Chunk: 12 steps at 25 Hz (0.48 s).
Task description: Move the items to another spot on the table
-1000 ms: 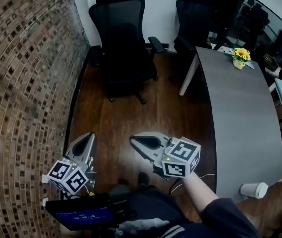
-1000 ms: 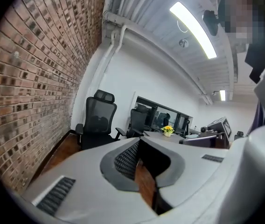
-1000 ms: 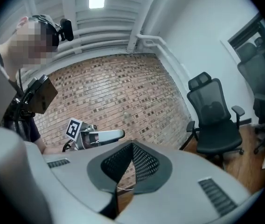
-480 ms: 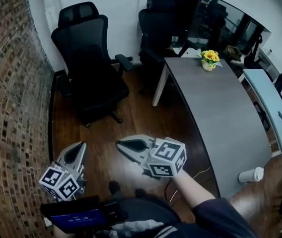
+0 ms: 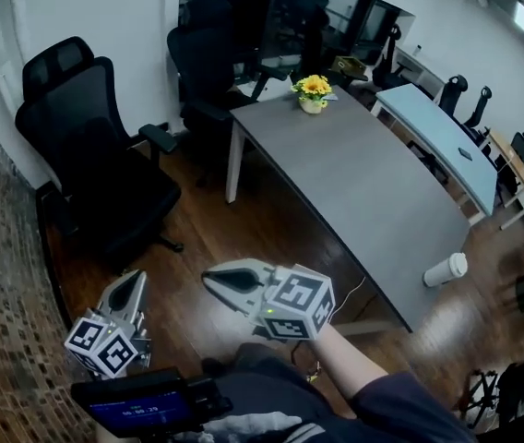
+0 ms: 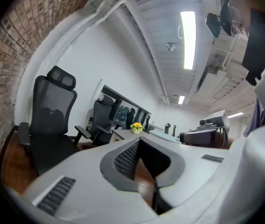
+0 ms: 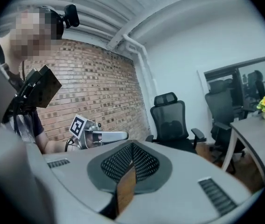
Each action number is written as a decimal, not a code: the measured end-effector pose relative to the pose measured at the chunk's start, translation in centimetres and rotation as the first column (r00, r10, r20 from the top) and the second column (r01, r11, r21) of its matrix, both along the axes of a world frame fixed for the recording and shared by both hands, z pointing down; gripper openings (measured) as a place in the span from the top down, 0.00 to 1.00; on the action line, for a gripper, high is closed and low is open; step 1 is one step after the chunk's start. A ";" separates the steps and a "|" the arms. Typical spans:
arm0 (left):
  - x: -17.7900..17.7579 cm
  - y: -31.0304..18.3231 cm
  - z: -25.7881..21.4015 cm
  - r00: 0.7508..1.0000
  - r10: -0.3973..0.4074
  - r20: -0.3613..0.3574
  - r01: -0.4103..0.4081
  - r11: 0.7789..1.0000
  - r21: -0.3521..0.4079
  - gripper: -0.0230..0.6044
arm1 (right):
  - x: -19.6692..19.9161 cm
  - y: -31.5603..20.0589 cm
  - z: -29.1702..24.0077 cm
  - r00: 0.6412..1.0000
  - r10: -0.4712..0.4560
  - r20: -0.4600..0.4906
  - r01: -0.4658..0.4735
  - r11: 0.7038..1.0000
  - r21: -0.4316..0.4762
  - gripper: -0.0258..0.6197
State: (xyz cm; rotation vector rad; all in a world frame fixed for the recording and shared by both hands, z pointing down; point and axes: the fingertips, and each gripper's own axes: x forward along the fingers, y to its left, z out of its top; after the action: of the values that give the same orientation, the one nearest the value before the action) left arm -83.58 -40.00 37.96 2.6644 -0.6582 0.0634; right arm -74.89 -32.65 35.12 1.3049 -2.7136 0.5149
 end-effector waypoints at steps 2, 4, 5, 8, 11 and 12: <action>2.0 -0.3 -0.3 0.999 0.052 -0.001 -0.052 0.999 0.015 0.93 | 2.3 0.5 0.0 0.997 0.080 0.000 -0.080 0.997 -0.010 0.99; 3.7 -0.4 -0.7 0.995 0.094 0.013 -0.095 0.995 0.044 0.93 | 4.3 0.9 0.1 0.991 0.136 0.002 -0.136 0.991 -0.014 0.99; 4.4 -0.7 -1.0 0.994 0.111 0.024 -0.112 0.992 0.063 0.93 | 5.1 0.8 0.0 0.988 0.153 0.003 -0.153 0.988 -0.010 0.99; 5.9 -2.6 -1.9 0.990 0.124 0.066 -0.131 0.985 0.110 0.93 | 6.6 -0.5 -0.3 0.986 0.169 0.002 -0.169 0.986 0.013 0.99; 7.2 -5.8 -1.7 0.990 0.091 0.105 -0.104 0.988 0.117 0.93 | 8.3 -3.1 0.4 0.986 0.164 0.012 -0.165 0.986 0.026 0.99; 7.7 -6.8 -1.5 0.989 0.085 0.120 -0.099 0.988 0.117 0.93 | 9.1 -4.0 0.7 0.986 0.165 0.031 -0.166 0.986 0.026 0.99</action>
State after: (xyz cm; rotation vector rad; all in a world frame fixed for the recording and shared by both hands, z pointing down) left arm -75.86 -46.78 36.45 2.8260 -0.5911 0.2098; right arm -65.78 -36.66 35.84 1.5514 -2.6582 0.5141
